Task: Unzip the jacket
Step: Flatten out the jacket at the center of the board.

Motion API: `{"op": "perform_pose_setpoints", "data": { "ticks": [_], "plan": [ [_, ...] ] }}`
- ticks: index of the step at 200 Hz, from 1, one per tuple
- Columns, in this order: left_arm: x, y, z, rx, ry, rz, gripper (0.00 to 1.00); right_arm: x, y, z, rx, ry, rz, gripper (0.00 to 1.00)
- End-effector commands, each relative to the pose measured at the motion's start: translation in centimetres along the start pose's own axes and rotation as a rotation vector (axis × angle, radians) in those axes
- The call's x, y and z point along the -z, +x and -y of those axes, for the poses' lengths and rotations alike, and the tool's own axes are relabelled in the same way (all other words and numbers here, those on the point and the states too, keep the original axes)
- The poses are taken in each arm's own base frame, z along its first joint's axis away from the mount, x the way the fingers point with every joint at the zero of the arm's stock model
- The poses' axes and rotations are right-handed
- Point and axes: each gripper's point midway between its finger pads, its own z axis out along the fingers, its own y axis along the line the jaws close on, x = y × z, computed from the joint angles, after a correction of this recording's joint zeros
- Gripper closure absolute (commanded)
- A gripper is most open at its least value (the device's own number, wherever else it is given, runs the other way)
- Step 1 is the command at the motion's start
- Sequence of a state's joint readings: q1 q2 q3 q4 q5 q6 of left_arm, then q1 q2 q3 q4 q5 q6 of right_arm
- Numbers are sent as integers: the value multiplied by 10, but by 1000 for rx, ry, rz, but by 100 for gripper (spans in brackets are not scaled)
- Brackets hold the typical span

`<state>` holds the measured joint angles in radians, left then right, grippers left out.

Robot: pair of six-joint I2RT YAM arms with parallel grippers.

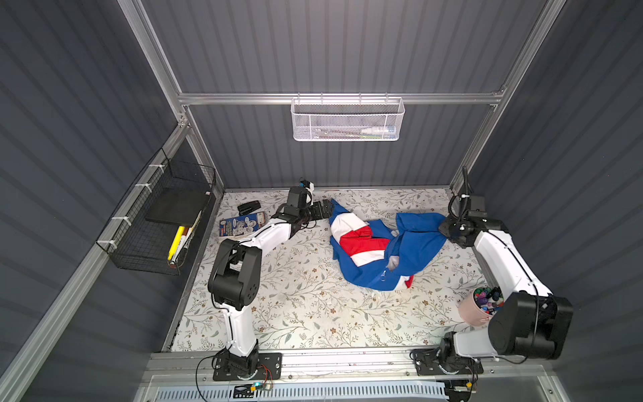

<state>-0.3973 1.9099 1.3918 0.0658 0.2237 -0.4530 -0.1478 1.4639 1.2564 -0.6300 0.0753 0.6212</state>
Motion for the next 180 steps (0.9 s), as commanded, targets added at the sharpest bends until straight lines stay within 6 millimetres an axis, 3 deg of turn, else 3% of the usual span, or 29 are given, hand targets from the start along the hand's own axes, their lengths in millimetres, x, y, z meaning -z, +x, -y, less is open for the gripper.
{"op": "perform_pose_setpoints", "data": {
  "ticks": [1,20,24,59,83,86,93,118,138,180],
  "plan": [
    [0,8,0,-36,31,-28,4,6,-33,-13,-13,-22,46,100],
    [-1,15,1,-67,49,-47,9,9,-41,-30,2,-64,12,100],
    [-3,30,-6,-61,43,-74,10,9,-41,-34,2,-82,3,100],
    [-14,50,-8,-24,82,-130,11,5,-22,-53,31,-179,-74,100],
    [-24,50,-14,23,63,-130,5,4,-12,-59,92,-194,-82,100],
    [-26,38,-9,18,73,-106,5,4,-10,-59,96,-194,-85,100],
    [-31,35,-9,25,75,-107,4,5,-8,-59,99,-193,-90,100],
    [-53,40,-24,98,28,-148,3,8,1,-58,102,-199,-103,100],
    [-58,33,-31,163,29,-129,1,9,9,-62,121,-214,-113,100],
    [-78,23,-35,223,31,-132,6,8,25,-70,164,-216,-141,100]
  ]
}}
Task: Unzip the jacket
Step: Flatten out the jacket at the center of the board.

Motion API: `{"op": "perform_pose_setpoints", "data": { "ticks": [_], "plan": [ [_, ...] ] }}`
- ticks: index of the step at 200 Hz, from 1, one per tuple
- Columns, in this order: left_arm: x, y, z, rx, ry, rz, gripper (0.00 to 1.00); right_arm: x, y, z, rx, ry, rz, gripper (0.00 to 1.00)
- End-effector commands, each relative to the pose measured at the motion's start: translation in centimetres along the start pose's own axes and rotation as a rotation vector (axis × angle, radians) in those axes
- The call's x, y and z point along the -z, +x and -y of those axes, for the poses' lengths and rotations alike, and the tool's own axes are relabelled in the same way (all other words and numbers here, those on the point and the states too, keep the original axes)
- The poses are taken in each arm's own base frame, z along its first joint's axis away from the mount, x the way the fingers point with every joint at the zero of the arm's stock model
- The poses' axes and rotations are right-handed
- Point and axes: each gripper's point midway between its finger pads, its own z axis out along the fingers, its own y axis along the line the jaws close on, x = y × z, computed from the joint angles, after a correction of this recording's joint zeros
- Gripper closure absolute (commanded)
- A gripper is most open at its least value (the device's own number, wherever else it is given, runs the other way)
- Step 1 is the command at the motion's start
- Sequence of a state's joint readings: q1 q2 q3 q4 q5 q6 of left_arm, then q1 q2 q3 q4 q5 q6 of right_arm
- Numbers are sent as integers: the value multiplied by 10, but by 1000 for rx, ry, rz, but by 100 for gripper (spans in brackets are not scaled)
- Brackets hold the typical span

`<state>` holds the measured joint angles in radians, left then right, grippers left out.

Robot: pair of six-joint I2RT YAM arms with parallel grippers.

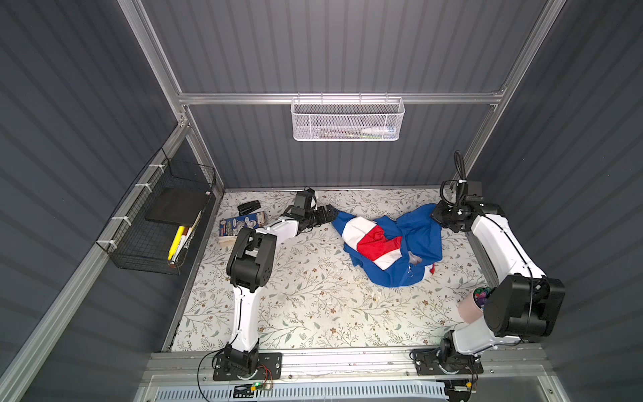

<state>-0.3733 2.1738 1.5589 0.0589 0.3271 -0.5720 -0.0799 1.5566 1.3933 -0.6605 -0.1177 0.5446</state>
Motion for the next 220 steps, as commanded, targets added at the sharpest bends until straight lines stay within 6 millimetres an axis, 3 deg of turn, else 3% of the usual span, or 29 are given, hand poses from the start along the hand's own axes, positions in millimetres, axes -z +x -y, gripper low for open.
{"op": "perform_pose_setpoints", "data": {
  "ticks": [1,96,125,147,171,197,220],
  "plan": [
    [-11,-10,0,59,7,-11,7,3,12,-6,32,-14,-26,100],
    [-49,-14,-17,100,-23,-47,32,4,24,-20,69,-28,-39,100],
    [-52,-14,-15,105,-10,-50,52,6,24,-21,85,-30,-33,100],
    [-51,-19,-9,95,15,-40,74,10,24,-24,83,-44,-30,100],
    [-36,-30,9,68,56,-21,100,21,20,-27,87,-63,7,100],
    [5,-58,19,70,28,57,100,43,4,-41,144,-122,92,100],
    [58,-90,29,61,-6,165,100,76,-14,-58,199,-174,179,100]
  ]
}}
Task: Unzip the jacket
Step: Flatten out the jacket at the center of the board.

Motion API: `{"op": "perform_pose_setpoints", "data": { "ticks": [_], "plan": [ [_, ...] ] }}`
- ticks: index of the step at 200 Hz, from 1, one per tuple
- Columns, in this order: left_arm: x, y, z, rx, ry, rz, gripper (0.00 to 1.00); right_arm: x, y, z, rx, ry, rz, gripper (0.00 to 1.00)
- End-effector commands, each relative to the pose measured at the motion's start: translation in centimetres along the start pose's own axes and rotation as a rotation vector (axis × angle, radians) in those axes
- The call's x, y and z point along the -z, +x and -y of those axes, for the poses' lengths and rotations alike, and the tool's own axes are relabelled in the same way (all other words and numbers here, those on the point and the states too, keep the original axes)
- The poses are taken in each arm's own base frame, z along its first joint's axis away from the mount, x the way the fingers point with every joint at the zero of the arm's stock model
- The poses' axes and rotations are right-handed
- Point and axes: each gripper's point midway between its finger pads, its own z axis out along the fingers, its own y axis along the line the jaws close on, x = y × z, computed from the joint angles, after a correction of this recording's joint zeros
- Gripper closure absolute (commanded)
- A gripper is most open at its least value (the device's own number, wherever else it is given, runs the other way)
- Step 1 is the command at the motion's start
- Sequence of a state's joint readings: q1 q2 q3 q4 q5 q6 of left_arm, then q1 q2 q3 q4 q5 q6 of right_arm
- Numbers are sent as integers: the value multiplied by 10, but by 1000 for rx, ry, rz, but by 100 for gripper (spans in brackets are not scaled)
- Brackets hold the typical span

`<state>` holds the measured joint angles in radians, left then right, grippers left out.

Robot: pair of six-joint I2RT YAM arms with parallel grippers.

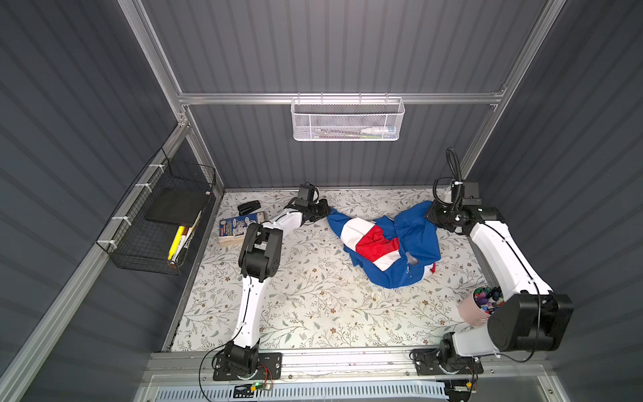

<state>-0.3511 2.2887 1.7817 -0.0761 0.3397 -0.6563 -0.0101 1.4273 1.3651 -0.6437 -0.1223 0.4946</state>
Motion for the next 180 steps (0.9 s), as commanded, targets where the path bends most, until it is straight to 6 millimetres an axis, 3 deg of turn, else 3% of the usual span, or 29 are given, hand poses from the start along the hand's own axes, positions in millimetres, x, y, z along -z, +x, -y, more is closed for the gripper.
{"op": "perform_pose_setpoints", "data": {
  "ticks": [1,37,66,98,117,147,180],
  "plan": [
    [79,-60,41,-46,18,186,100,33,-28,-24,89,-73,112,100],
    [178,-101,60,-65,-76,368,100,99,-74,-54,179,-153,341,100],
    [262,-130,57,-28,-181,519,100,156,-109,-77,246,-184,492,100],
    [338,-157,68,-33,-257,636,100,207,-142,-108,307,-254,615,100],
    [381,-173,86,-61,-298,709,100,238,-159,-129,342,-317,682,100],
    [445,-184,119,-108,-310,831,100,287,-172,-164,392,-465,764,100],
    [511,-174,145,-122,-329,932,100,344,-165,-185,451,-586,843,100]
  ]
}}
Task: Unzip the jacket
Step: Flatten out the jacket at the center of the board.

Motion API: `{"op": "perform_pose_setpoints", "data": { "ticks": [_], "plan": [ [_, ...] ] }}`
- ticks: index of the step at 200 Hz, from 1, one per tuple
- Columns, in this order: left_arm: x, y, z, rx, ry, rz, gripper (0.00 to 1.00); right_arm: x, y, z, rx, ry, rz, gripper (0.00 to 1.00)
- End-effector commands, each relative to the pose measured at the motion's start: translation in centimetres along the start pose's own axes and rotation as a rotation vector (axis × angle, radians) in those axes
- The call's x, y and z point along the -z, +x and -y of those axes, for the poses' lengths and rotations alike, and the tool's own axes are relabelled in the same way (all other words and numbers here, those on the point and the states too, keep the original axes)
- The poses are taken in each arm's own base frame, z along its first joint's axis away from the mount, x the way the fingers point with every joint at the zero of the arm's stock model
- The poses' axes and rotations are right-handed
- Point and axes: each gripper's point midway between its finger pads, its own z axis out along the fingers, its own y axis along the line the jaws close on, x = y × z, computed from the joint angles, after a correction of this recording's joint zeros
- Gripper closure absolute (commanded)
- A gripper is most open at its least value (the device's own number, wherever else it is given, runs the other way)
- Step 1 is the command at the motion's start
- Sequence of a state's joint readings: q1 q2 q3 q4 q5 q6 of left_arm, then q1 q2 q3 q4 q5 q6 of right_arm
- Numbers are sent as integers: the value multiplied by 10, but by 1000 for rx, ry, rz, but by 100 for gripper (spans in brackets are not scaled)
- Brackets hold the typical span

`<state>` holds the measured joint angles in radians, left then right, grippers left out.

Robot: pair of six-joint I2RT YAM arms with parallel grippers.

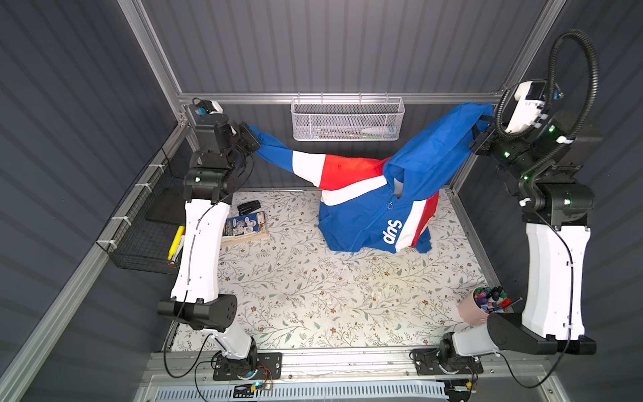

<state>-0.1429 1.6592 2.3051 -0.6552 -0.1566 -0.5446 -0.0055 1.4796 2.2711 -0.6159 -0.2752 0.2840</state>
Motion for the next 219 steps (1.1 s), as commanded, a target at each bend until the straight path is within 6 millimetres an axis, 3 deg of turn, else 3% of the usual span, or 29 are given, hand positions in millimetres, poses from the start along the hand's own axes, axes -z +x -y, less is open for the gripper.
{"op": "perform_pose_setpoints", "data": {
  "ticks": [1,42,73,92,115,138,157,174,192,200,209,219],
  "plan": [
    [47,-32,-11,-48,-88,67,100,34,-41,-38,59,-125,108,100],
    [120,-70,-19,-46,-161,176,100,100,-78,-70,123,-168,230,100],
    [152,-78,-23,-27,-181,199,100,136,-93,-87,109,-199,284,100],
    [137,-67,-27,-23,-197,158,100,131,-92,-86,76,-206,273,100],
    [78,-33,-35,-59,-230,40,100,81,-66,-59,20,-147,162,100],
    [8,11,-56,-114,-279,-79,100,6,-5,-26,-97,-115,-58,100],
    [-55,65,-85,-147,-308,-210,100,-59,73,6,-211,-81,-278,100],
    [-98,118,-111,-160,-334,-302,100,-106,152,27,-237,-33,-438,100],
    [-126,160,-137,-165,-367,-359,62,-149,240,41,-229,-23,-545,100],
    [-133,172,-146,-165,-383,-370,41,-163,277,46,-244,-32,-599,81],
    [-139,179,-153,-168,-394,-375,18,-175,315,58,-260,-13,-654,50],
    [-142,183,-161,-168,-411,-383,2,-185,346,75,-260,35,-686,20]
  ]
}}
